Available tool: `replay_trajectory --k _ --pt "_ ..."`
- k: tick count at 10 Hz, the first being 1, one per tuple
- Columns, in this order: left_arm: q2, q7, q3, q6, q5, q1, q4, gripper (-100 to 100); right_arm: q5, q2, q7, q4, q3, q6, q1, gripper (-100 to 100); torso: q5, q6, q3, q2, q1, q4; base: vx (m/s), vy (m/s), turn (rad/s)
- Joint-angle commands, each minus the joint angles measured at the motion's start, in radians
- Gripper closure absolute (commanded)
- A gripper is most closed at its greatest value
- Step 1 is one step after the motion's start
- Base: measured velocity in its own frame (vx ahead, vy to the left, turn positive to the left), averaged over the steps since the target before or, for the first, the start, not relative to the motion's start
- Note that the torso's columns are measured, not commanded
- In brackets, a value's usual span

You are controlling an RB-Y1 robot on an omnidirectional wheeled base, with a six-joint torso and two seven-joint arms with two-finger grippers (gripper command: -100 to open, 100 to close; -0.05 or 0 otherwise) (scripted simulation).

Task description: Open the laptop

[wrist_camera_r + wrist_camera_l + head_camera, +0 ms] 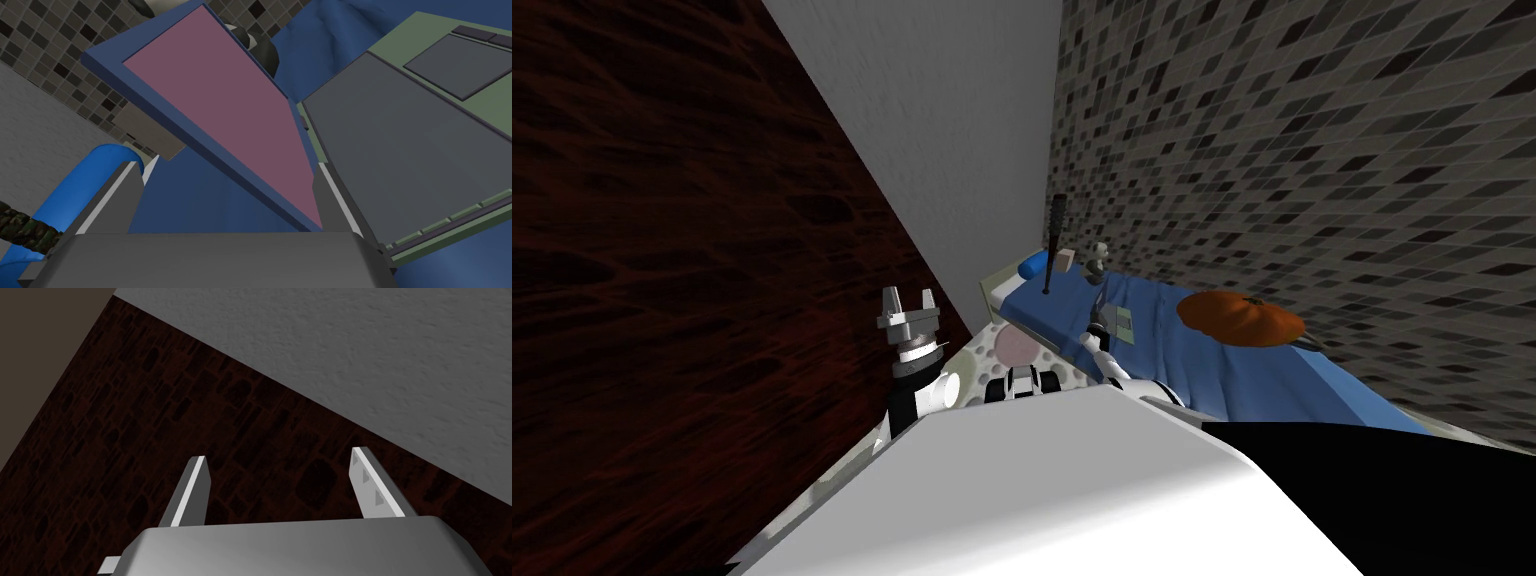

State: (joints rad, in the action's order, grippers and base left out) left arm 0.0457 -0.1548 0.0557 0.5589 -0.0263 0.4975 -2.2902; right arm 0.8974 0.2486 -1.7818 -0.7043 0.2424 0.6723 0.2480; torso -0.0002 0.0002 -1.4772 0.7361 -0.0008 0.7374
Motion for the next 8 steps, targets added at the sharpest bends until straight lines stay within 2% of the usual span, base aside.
replay_trajectory --k 1,2,4,5,8 --pt "0.000 0.000 0.000 0.000 0.000 0.000 0.000 0 0.000 0.001 -0.004 0.001 -0.001 0.000 0.002 -100 0.001 0.000 0.002 0.003 0.003 0.001 0.008 -0.011 -0.002" --pt "0.000 0.000 0.000 0.000 0.000 0.000 0.000 0 0.000 0.001 -0.003 0.001 0.000 0.000 0.001 100 0.001 0.000 0.003 0.005 0.005 0.001 0.005 -0.005 0.000" --pt "0.000 0.000 0.000 0.000 0.000 0.000 0.000 0 0.020 -0.010 -0.061 -0.010 -0.008 0.014 -0.008 100 -0.005 -0.002 0.004 0.004 -0.003 0.003 -0.026 -0.053 0.020" --pt "0.000 0.000 0.000 0.000 0.000 0.000 0.000 0 0.020 -0.010 -0.063 -0.010 -0.008 0.014 -0.008 100 -0.008 -0.006 0.005 0.003 -0.008 0.003 -0.036 -0.061 0.010" --pt "0.000 0.000 0.000 0.000 0.000 0.000 0.000 0 0.049 -0.026 -0.146 -0.028 -0.020 0.034 -0.022 100 -0.003 -0.005 -0.001 -0.003 0.000 -0.001 -0.043 -0.072 0.058"
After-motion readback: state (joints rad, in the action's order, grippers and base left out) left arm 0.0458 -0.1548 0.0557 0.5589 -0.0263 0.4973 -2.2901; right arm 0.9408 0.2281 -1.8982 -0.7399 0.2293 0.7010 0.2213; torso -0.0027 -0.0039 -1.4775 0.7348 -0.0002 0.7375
